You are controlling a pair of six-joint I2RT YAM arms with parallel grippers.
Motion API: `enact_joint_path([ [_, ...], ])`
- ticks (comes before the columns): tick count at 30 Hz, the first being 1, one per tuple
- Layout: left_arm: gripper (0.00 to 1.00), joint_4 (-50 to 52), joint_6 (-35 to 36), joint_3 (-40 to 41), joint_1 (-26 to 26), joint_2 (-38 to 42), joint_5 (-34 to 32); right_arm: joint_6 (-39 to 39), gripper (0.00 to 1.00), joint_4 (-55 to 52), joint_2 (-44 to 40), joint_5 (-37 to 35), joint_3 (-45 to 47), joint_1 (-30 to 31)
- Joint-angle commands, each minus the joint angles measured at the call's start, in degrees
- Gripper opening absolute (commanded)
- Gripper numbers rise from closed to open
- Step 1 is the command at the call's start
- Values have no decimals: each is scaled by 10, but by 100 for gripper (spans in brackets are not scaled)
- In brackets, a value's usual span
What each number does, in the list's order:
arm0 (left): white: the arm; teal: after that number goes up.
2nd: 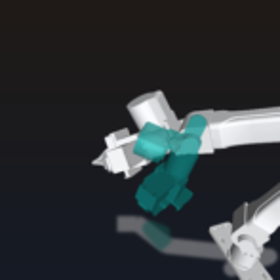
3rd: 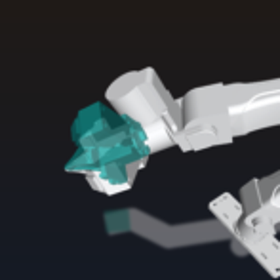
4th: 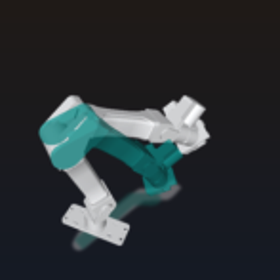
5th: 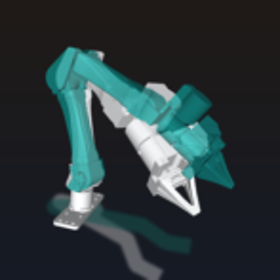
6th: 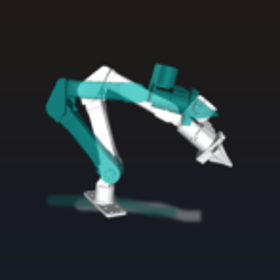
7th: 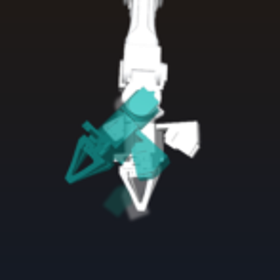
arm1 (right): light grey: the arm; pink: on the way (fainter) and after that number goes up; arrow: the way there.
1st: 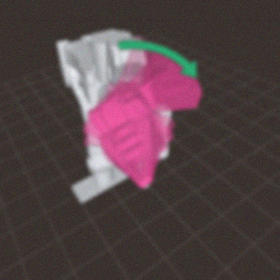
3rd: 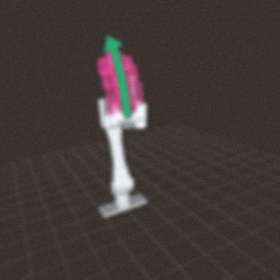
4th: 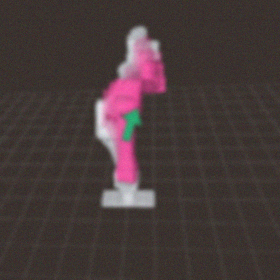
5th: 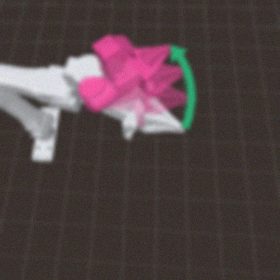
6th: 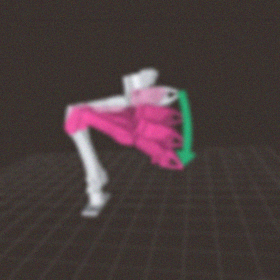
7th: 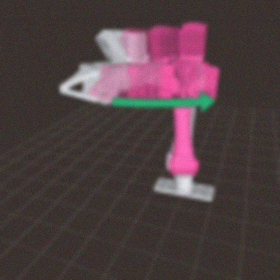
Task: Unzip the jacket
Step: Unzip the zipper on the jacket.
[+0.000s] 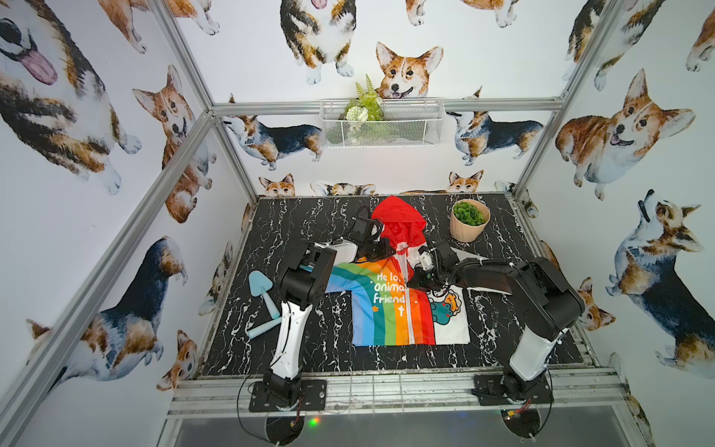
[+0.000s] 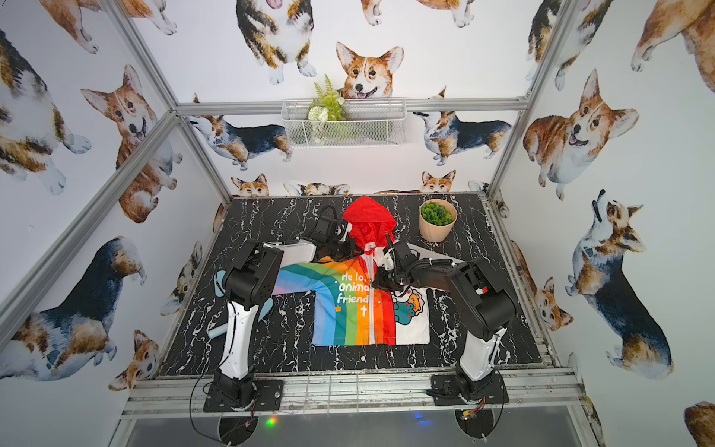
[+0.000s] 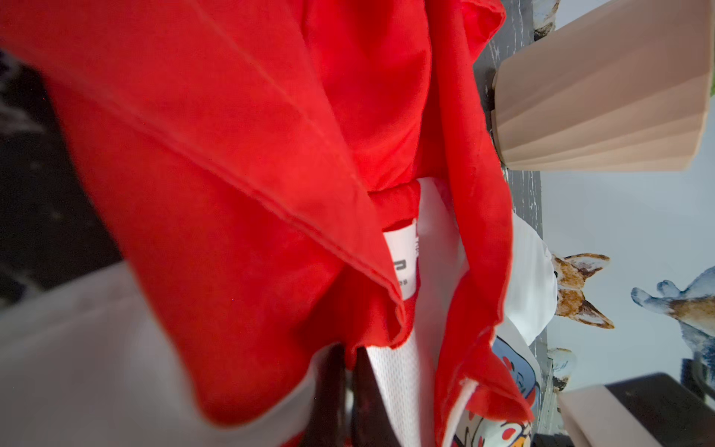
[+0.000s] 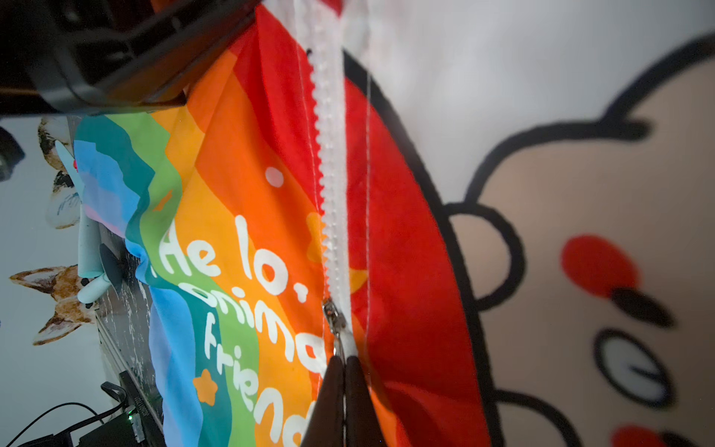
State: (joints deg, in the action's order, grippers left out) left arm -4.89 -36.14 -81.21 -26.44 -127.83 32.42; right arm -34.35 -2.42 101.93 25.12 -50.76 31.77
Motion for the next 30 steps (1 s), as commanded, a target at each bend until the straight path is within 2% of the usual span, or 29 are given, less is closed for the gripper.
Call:
enact_joint_path([
  [1, 0, -6, 9, -12, 7, -4, -33, 2, 0, -54, -2, -11, 10, 4],
  [30, 0, 45, 40, -72, 15, -18, -27, -19, 0, -58, -85, -14, 94, 44],
])
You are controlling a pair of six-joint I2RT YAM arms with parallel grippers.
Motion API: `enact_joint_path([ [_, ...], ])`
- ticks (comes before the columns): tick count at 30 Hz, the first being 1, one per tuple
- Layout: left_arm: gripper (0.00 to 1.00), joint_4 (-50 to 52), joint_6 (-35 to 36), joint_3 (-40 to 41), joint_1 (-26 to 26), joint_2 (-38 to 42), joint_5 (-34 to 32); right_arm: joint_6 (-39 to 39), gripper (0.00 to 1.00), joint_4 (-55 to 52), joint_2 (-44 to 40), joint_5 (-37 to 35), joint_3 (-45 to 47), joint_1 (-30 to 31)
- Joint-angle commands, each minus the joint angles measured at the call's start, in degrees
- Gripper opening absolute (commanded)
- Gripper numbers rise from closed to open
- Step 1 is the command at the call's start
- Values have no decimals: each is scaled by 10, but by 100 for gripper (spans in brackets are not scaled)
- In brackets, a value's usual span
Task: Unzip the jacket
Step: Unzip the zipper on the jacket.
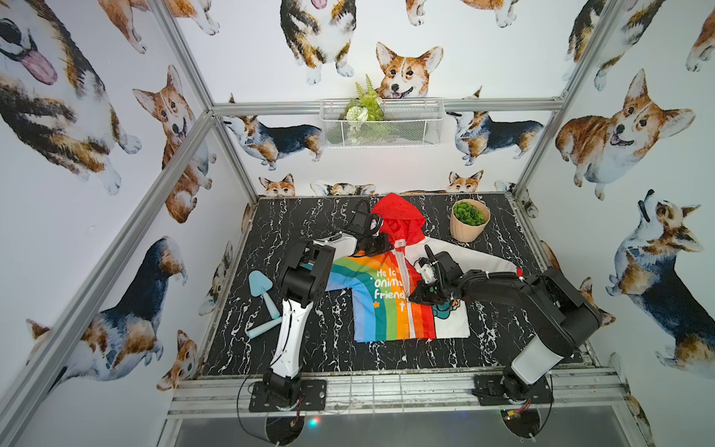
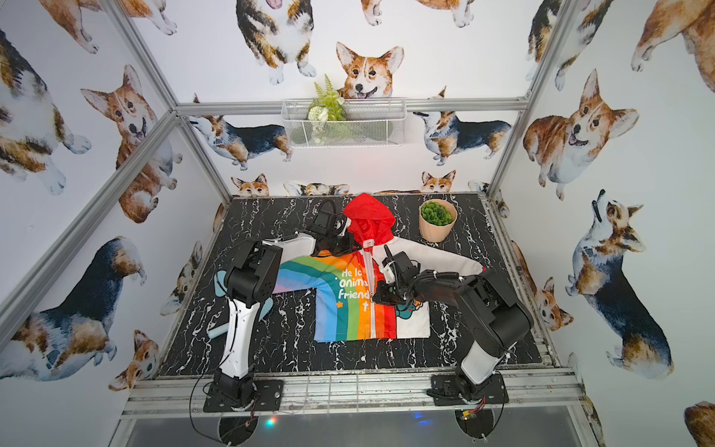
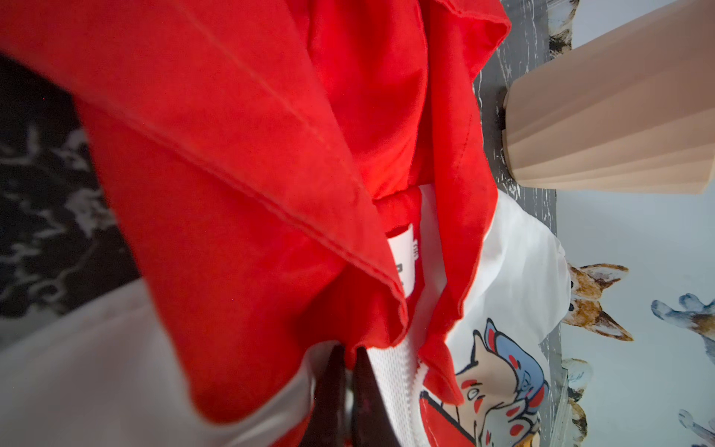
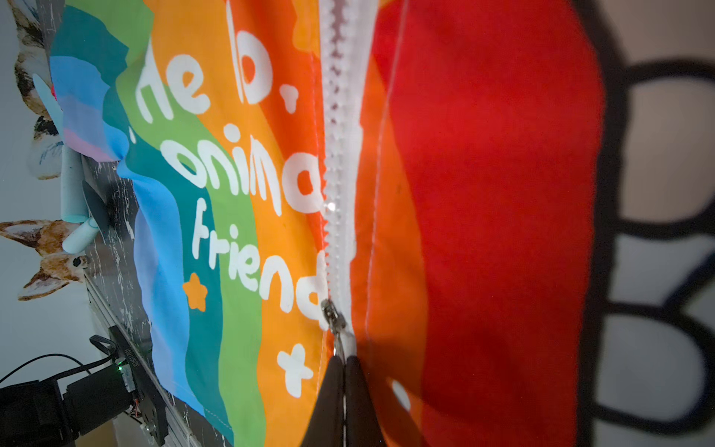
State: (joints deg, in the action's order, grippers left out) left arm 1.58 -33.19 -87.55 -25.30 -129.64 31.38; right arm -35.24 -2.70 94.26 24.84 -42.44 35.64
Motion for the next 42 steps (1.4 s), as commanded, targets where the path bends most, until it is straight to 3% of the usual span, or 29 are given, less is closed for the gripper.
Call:
enact_joint_path([
  [1, 0, -19, 11, -11, 3, 0, -14, -11, 0, -57, -13, -13, 15, 7],
  [23, 0, 13, 41, -46, 3, -4, 2, -31, 0, -100, -134, -28, 95, 57],
  [42, 0, 33, 58, -54, 3, -6, 5, -19, 0, -141, -212, 7, 133, 74],
])
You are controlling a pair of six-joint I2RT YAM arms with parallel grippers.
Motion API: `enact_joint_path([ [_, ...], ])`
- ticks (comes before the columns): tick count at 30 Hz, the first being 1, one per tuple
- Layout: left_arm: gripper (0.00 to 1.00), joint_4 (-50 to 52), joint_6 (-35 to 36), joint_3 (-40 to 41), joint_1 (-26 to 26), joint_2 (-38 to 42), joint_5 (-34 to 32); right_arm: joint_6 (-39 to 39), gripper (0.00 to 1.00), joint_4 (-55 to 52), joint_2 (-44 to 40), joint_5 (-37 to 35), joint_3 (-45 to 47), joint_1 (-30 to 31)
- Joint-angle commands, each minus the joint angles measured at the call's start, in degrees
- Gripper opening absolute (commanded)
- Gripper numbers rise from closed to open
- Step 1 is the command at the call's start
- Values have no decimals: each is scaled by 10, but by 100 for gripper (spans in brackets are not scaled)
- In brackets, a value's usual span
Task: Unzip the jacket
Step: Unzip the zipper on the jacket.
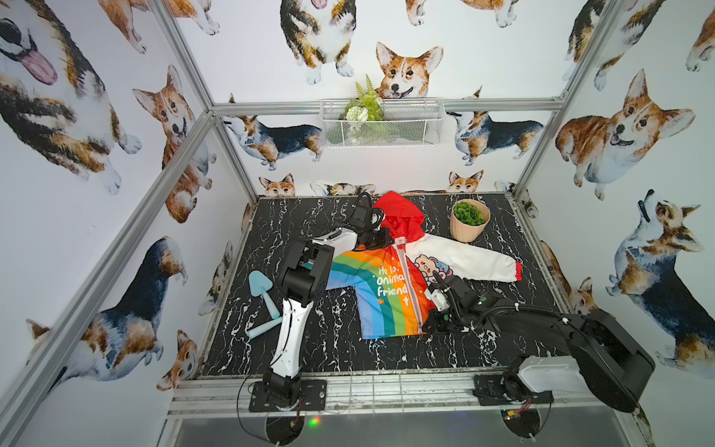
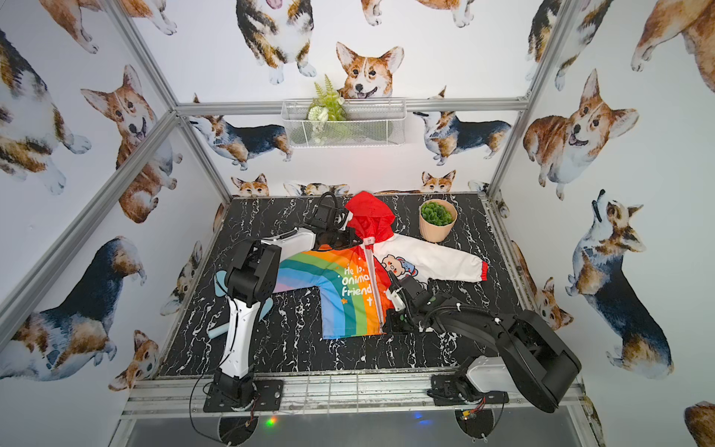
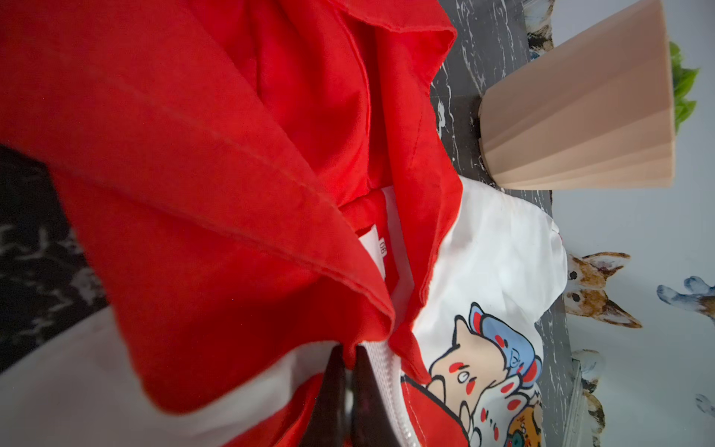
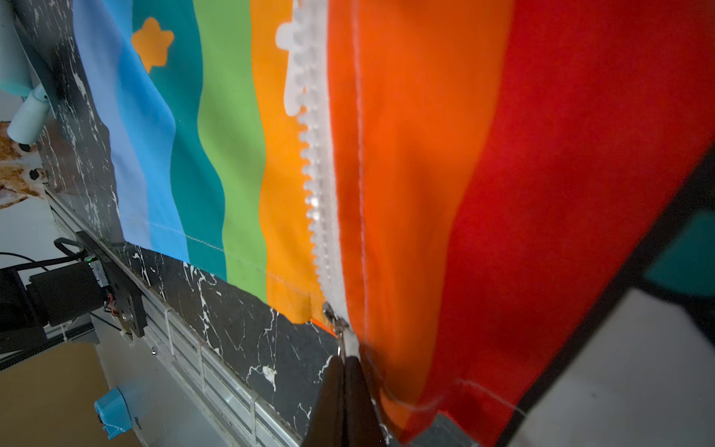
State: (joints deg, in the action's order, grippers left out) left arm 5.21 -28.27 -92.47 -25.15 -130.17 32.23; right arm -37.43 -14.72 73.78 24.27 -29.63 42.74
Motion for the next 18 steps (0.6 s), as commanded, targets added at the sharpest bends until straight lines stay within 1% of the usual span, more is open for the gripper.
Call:
enact_joint_path([
  [1, 0, -2, 9, -6, 2, -2, -3, 4, 0, -20, -9, 16, 5, 3],
  [11, 0, -1, 11, -6, 2, -4, -6, 5, 0, -20, -13, 28, 19, 11],
  [18, 0, -2, 10, -8, 1, -8, -8, 3, 0, -24, -21, 23, 26, 12],
])
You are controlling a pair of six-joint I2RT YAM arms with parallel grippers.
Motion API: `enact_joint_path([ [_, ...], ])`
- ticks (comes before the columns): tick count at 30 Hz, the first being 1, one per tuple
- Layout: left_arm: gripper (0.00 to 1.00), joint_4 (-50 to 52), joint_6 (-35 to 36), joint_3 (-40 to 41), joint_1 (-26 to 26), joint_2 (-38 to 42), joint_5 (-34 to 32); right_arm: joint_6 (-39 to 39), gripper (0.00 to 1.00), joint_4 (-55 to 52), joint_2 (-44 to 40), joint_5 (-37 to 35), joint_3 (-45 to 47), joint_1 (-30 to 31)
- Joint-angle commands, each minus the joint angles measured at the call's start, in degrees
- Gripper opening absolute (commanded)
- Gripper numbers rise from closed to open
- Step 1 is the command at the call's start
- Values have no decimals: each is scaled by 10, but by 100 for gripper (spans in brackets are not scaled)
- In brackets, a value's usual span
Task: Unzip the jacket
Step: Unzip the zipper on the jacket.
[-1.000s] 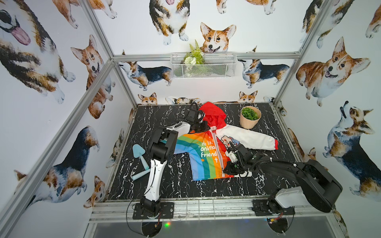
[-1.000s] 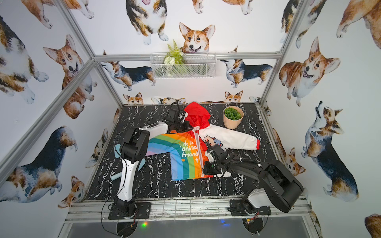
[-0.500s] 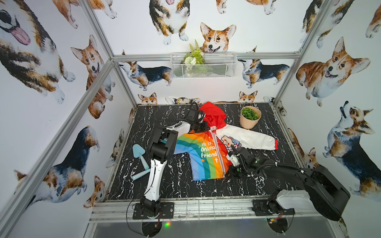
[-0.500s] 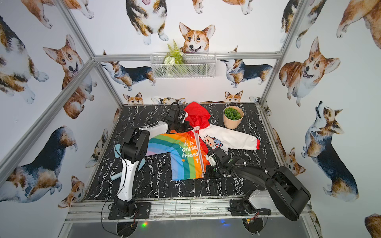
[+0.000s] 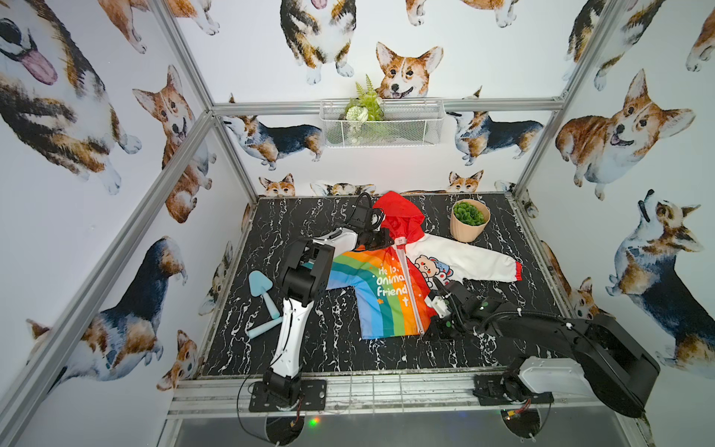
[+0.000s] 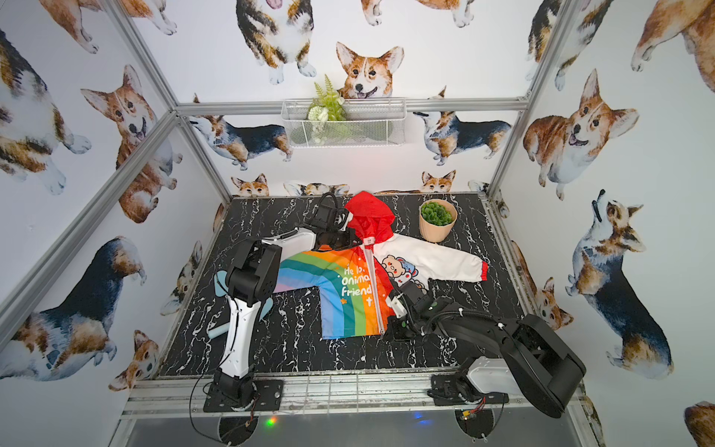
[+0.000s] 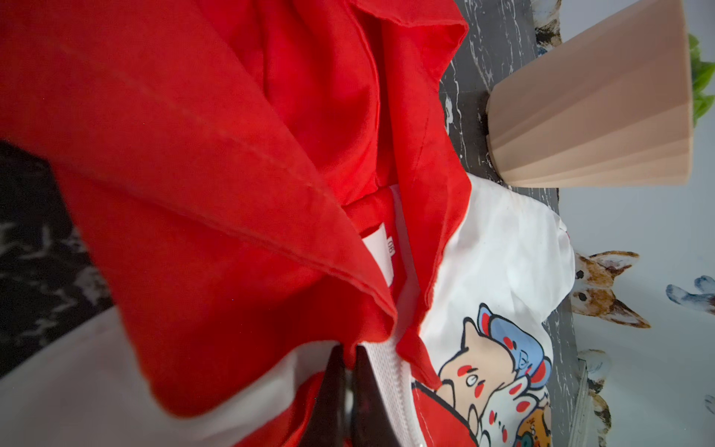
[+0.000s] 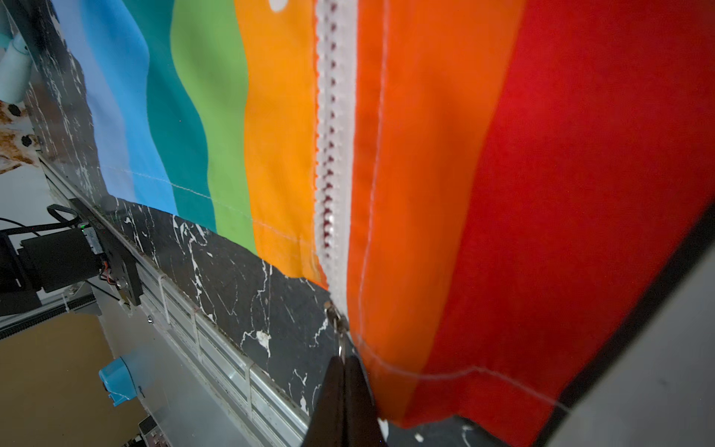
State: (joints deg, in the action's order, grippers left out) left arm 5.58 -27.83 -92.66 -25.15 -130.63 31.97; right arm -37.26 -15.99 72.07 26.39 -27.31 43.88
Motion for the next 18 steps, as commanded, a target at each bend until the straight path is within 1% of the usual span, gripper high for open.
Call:
enact_joint_path([
  [1, 0, -6, 6, -8, 1, -4, -4, 2, 0, -11, -5, 1, 3, 1],
  [5, 0, -16, -1, -5, 1, -3, 14, 4, 0, -17, -7, -5, 0, 1],
  [6, 4, -20, 0, -5, -1, -2, 20, 3, 0, -17, -8, -8, -1, 2],
  [7, 13, -21, -1, -2, -2, 2, 23, 3, 4, -17, -9, -11, -1, 1],
  [9, 39, -29, -10, 2, -4, 15, 27, 2, 19, -21, -13, -16, -5, 1],
  [10, 49, -37, -16, 7, -4, 22, 30, 2, 27, -27, -17, -20, -7, 1],
  [12, 64, -37, -19, 8, -6, 46, 26, 6, 37, -51, -30, -37, -14, 1],
  [15, 77, -6, 1, 2, -12, 82, -1, 15, 46, -101, -59, -79, -30, 1],
  [18, 88, 25, 25, 12, -20, 124, -47, 17, 47, -158, -107, -152, -50, 1],
])
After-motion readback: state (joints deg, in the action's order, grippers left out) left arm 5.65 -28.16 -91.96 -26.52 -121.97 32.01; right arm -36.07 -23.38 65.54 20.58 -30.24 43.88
